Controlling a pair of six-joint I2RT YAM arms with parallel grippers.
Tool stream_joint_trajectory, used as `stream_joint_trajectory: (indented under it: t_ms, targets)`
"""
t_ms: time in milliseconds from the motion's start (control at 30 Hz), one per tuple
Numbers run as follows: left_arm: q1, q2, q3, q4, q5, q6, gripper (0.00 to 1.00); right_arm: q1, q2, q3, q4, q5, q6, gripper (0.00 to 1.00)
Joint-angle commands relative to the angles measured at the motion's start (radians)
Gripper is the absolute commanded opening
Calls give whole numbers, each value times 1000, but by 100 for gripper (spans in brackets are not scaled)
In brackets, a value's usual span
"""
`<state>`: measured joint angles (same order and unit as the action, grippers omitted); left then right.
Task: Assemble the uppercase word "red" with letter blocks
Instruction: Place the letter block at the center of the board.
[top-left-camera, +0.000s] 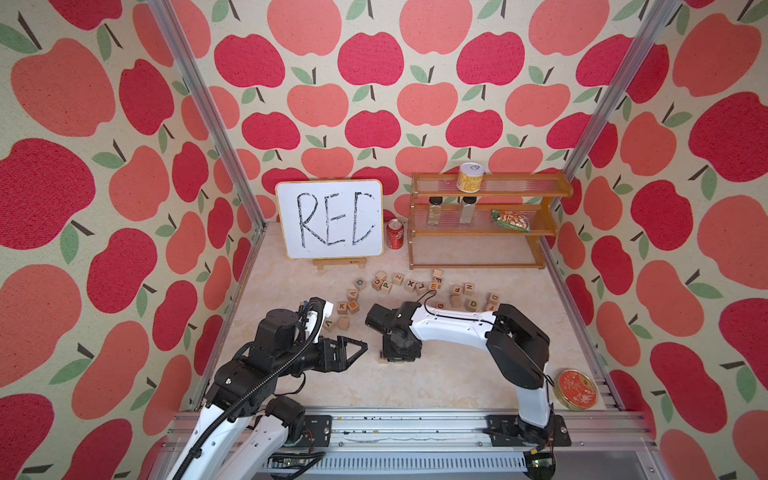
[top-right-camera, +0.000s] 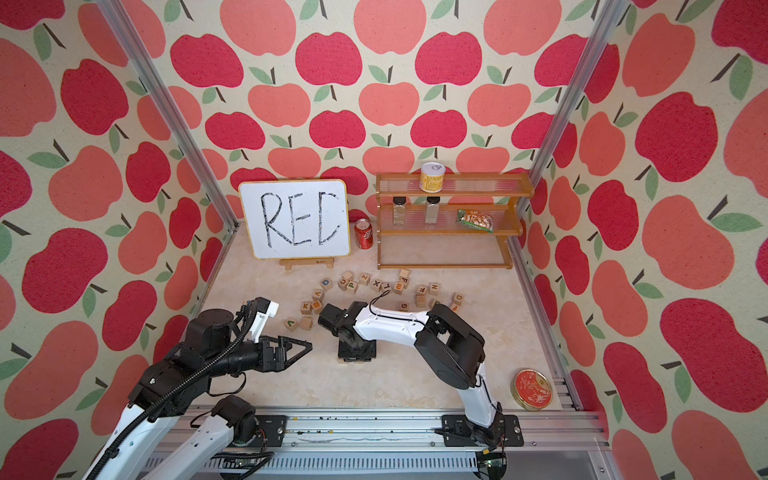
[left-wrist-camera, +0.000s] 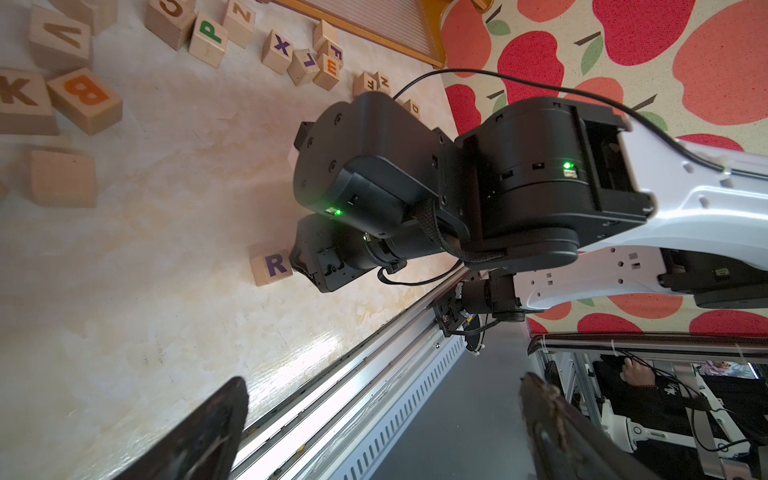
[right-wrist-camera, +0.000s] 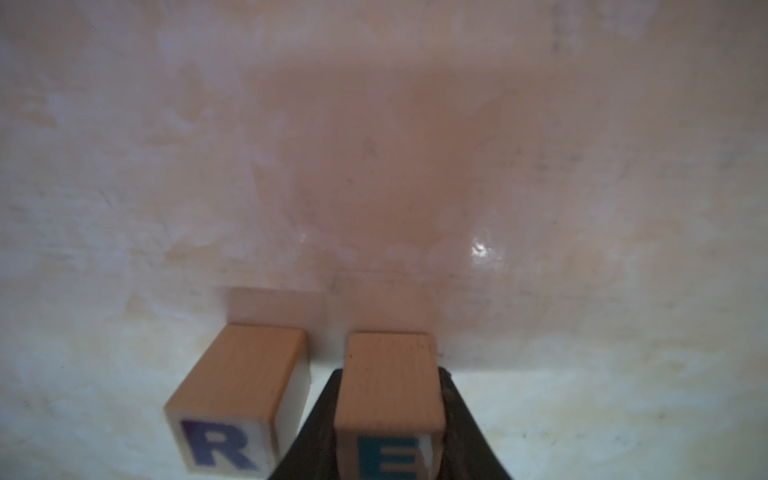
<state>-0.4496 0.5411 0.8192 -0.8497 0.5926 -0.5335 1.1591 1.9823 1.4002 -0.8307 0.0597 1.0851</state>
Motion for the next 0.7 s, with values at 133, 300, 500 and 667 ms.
stream_joint_trajectory:
  t_ms: [133, 300, 500, 667]
  targets:
    - [-3, -15, -9, -10, 12, -8, 99, 9, -3, -9, -37, 22, 31, 21]
    - [-2, -15, -9, -9, 12, -8, 99, 9, -7, -9, -38, 20, 28, 28]
    - [-2, -15, -11, -8, 14, -8, 99, 8, -20, -10, -44, 26, 28, 37]
    - [-2, -12, -12, -5, 15, -8, 99, 7, -33, -6, -50, 33, 20, 41]
